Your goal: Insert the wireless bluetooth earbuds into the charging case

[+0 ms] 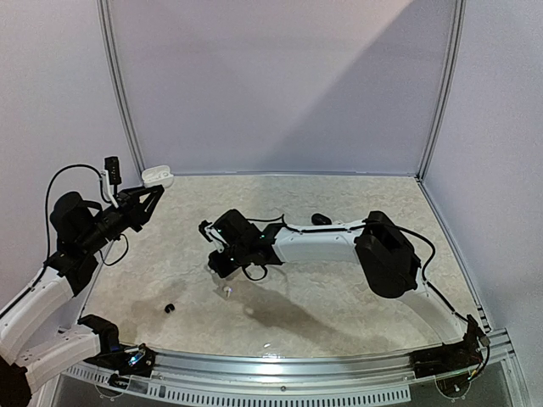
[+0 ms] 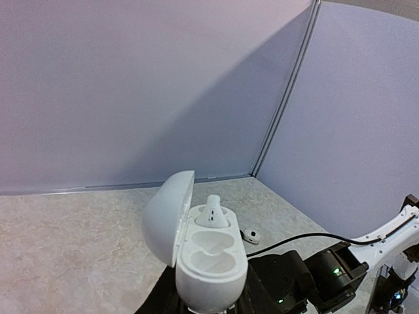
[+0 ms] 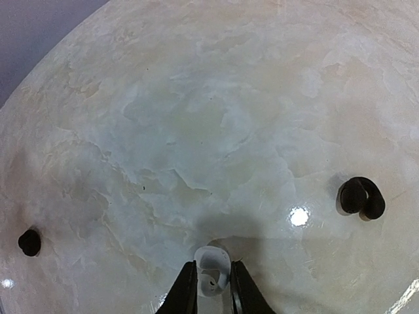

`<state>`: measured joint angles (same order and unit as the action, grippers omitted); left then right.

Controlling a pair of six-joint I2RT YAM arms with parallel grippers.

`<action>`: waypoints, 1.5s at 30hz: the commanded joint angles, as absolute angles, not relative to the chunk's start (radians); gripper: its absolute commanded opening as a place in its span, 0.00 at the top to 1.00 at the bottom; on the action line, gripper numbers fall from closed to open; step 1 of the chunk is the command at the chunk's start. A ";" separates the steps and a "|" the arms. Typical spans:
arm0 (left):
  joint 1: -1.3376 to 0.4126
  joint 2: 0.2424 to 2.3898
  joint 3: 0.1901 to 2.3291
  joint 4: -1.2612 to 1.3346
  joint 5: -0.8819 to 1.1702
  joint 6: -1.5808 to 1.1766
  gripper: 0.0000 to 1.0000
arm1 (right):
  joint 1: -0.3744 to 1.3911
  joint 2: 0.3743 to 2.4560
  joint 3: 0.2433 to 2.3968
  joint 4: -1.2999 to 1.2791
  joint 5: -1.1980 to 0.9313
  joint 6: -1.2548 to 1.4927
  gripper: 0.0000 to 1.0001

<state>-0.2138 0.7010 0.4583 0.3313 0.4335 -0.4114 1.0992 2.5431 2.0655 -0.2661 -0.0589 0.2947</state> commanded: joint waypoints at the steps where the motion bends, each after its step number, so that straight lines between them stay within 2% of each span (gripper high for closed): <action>1: -0.206 0.703 0.456 0.347 0.437 -0.396 1.00 | 1.106 2.583 2.085 -0.290 -0.072 0.291 0.82; 23: -0.206 0.701 0.453 0.348 0.443 -0.397 1.00 | 1.107 2.624 2.117 -0.342 -0.018 0.291 0.77; 31: -0.206 0.700 0.454 0.346 0.443 -0.392 1.00 | 1.108 2.625 2.118 -0.326 -0.102 0.306 0.80; 45: -0.206 0.706 0.454 0.348 0.450 -0.387 1.00 | 1.108 2.571 2.111 -0.321 -0.099 0.277 0.98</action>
<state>-0.2138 0.7010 0.4583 0.3317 0.4374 -0.4061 1.1080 2.5866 2.1101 -0.2871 -0.0906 0.3042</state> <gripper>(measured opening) 0.247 0.100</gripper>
